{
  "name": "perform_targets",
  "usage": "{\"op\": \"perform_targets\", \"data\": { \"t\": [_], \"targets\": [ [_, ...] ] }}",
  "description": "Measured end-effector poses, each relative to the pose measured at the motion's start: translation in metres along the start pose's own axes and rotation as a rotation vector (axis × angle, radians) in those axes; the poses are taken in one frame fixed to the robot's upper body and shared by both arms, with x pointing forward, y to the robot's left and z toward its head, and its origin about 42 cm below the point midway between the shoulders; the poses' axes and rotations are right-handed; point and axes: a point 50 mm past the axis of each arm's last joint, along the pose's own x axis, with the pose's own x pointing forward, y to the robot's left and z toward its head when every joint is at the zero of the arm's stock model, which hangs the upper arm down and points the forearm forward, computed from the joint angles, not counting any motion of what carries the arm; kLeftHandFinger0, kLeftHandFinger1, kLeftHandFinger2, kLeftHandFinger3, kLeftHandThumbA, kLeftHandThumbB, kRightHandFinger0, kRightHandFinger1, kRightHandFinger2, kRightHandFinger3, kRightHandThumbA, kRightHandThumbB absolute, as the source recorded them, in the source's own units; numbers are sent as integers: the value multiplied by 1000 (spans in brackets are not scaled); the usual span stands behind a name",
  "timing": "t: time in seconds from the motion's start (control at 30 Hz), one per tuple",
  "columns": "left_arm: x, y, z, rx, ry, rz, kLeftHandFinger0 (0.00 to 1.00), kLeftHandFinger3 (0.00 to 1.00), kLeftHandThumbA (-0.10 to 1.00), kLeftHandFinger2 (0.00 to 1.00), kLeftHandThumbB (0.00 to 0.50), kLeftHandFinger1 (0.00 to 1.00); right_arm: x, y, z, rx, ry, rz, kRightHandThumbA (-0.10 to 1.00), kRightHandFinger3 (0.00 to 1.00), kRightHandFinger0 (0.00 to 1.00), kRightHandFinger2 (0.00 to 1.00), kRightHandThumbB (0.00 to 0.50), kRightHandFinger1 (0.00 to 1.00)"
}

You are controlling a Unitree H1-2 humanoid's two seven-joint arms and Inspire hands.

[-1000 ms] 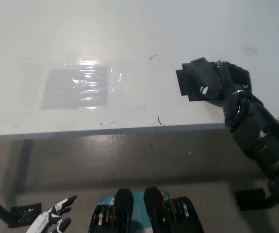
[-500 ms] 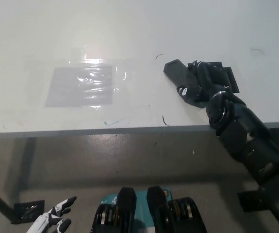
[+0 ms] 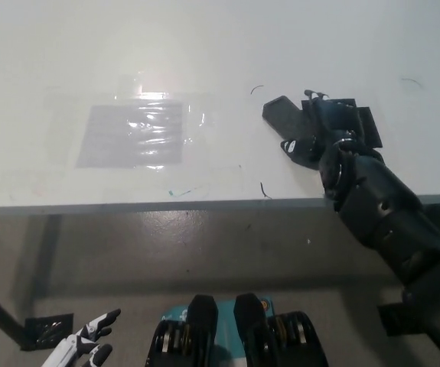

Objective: A whiteboard eraser is kept on the black marked spot on the table infront of the robot and the robot uses its right hand to swipe it back and forth on the table twice to clean it

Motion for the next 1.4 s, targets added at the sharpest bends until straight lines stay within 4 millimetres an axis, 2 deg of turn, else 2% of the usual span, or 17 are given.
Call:
{"op": "perform_targets", "data": {
  "t": [0.17,0.33,0.5,0.53,0.67,0.73,0.83,0.93,1.0,1.03,1.07,1.1,1.13,1.2,1.27,1.3,1.4],
  "targets": [
    [0,0,0,-1,1,0,1000,1000,880,1000,387,1000,-1,-29,-13,-5,24,-70,992,1000,1000,1000,500,1000],
    [1,0,-1,-2,2,0,1000,1000,876,1000,390,1000,-12,-44,-30,91,-4,-130,1000,1000,1000,1000,479,1000],
    [1,-1,-2,-5,7,0,1000,1000,880,1000,393,1000,-30,-39,-44,208,-31,-146,1000,1000,1000,1000,454,1000],
    [1,-1,-2,-5,8,0,1000,1000,879,1000,393,1000,-34,-38,-45,230,-38,-150,1000,1000,1000,1000,498,1000],
    [1,-1,-2,-6,11,0,1000,1000,873,1000,380,1000,-52,-33,-54,328,-61,-160,1000,1000,1000,1000,431,1000],
    [0,-1,-3,-7,13,0,1000,1000,879,1000,386,1000,-60,-29,-60,370,-65,-165,1000,1000,1000,1000,491,1000],
    [1,-1,-3,-8,15,1,1000,1000,881,1000,388,1000,-73,-25,-71,434,-69,-177,1000,1000,1000,1000,500,1000],
    [0,-1,-4,-8,18,1,1000,1000,885,1000,388,1000,-92,-14,-89,488,-70,-181,1000,1000,1000,1000,500,1000],
    [0,-1,-4,-9,20,1,1000,1000,885,1000,390,1000,-110,0,-101,514,-74,-173,815,1000,1000,1000,409,1000],
    [0,-1,-4,-10,20,1,1000,1000,886,1000,391,1000,-120,9,-106,526,-79,-166,827,1000,1000,1000,429,1000],
    [0,-2,-5,-10,21,1,1000,1000,888,1000,393,1000,-129,16,-109,536,-89,-162,1000,1000,1000,1000,444,1000],
    [0,-2,-5,-11,21,1,1000,1000,891,1000,396,1000,-137,22,-111,544,-92,-155,1000,1000,1000,1000,410,1000],
    [1,-2,-5,-12,20,1,1000,1000,892,1000,397,1000,-152,35,-115,557,-99,-143,1000,1000,1000,1000,451,1000],
    [1,-3,-5,-15,20,1,1000,1000,895,1000,395,1000,-182,59,-119,585,-114,-108,1000,1000,1000,1000,460,1000],
    [1,-4,-5,-16,20,1,1000,1000,890,1000,385,1000,-205,77,-119,607,-126,-76,1000,1000,1000,1000,447,1000],
    [1,-4,-5,-16,20,2,1000,1000,891,1000,384,1000,-223,88,-119,624,-138,-56,1000,1000,1000,1000,387,1000],
    [1,-4,-5,-16,20,2,1000,1000,894,1000,384,1000,-267,111,-114,668,-183,-3,1000,1000,1000,1000,352,1000]
  ]
}}
